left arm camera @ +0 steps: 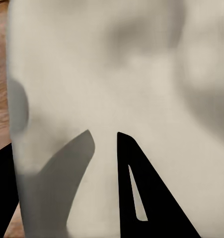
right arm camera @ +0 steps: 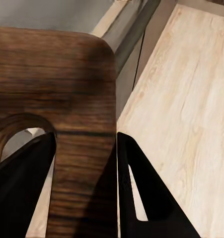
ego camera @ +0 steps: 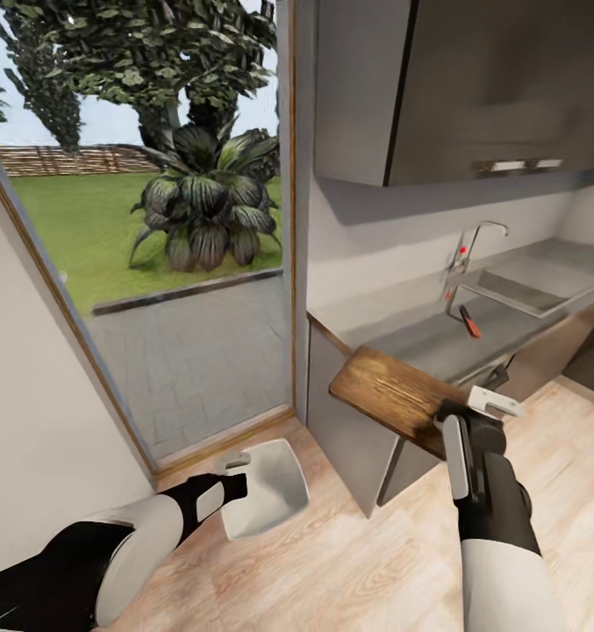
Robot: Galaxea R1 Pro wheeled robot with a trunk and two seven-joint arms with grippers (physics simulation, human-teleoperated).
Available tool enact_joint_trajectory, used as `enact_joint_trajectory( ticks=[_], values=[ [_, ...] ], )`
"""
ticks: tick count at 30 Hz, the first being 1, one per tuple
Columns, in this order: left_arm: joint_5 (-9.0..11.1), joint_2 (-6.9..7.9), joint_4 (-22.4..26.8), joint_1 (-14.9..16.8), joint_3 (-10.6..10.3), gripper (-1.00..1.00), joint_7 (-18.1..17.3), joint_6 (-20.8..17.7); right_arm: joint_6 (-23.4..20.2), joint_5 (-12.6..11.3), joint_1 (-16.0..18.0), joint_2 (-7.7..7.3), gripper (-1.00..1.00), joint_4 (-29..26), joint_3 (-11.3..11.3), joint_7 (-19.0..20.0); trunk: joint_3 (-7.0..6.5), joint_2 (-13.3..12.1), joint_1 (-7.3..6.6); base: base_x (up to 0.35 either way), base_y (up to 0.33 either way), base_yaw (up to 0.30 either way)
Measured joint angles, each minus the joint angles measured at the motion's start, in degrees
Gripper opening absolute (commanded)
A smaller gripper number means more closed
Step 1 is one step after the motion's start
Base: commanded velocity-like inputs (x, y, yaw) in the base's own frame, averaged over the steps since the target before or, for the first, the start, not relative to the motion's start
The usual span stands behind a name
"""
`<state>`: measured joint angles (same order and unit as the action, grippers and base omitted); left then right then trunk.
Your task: In the kitchen, take the Vidalia onion out of the sink, dice it on the chopping board with the paring knife, put the diced onion into the bowl on the countertop, then place both the paring knife and the chopping board into the sink.
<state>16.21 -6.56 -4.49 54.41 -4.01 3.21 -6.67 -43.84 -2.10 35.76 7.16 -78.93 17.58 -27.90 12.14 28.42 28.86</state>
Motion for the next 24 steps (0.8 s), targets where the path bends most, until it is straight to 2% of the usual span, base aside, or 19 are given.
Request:
enact_joint_trajectory(
  ticks=[2, 4, 7, 13, 16, 21, 24],
  values=[
    [0.04, 0.03, 0.0, 0.0, 0.0, -1.0, 0.12, 0.0, -1.07, -0.04, 0.01, -1.19, -1.0, 0.04, -1.62, 2.26, -0.15, -0.01, 0.0, -0.337, 0.0, -0.001],
    [0.08, 0.03, 0.0, 0.0, -0.04, -1.0, 1.8, 0.0, -2.3, -0.21, 0.0, -2.48, -1.0, 0.07, -4.08, 4.37, -0.31, 0.0, 0.0, -0.337, -0.028, 0.0],
    [0.1, -0.05, 0.0, 0.0, -0.03, -1.0, 4.49, -0.01, -3.26, 0.26, 0.0, -3.65, -1.0, 0.04, -5.97, 5.79, -0.57, 0.0, 0.0, -0.337, -0.084, 0.0],
    [0.12, -0.08, 0.01, 0.0, 0.01, -1.0, 5.7, -0.05, -3.71, 0.48, 0.0, -5.81, -1.0, 0.03, -6.64, 10.04, -1.09, 0.0, 0.0, -0.337, -0.118, 0.0],
    [0.12, -0.07, 0.01, -0.01, 0.01, -1.0, 5.83, -0.08, -5.11, 0.53, -0.02, -7.38, -1.0, 0.04, -6.63, 13.08, -1.32, -0.01, 0.0, -0.327, -0.126, 0.0],
    [0.13, -0.08, 0.01, -0.01, 0.0, -1.0, 6.11, -0.09, -6.16, 0.55, 0.0, -8.05, -1.0, 0.02, -6.68, 14.76, -1.68, 0.0, -0.01, -0.216, -0.15, 0.0],
    [0.16, -0.08, 0.01, -0.01, 0.0, -1.0, 7.64, -0.08, -6.3, 0.13, 0.02, -8.24, -1.0, 0.06, -8.82, 15.11, -1.9, -0.01, -0.03, -0.063, -0.214, 0.0]
  ],
)
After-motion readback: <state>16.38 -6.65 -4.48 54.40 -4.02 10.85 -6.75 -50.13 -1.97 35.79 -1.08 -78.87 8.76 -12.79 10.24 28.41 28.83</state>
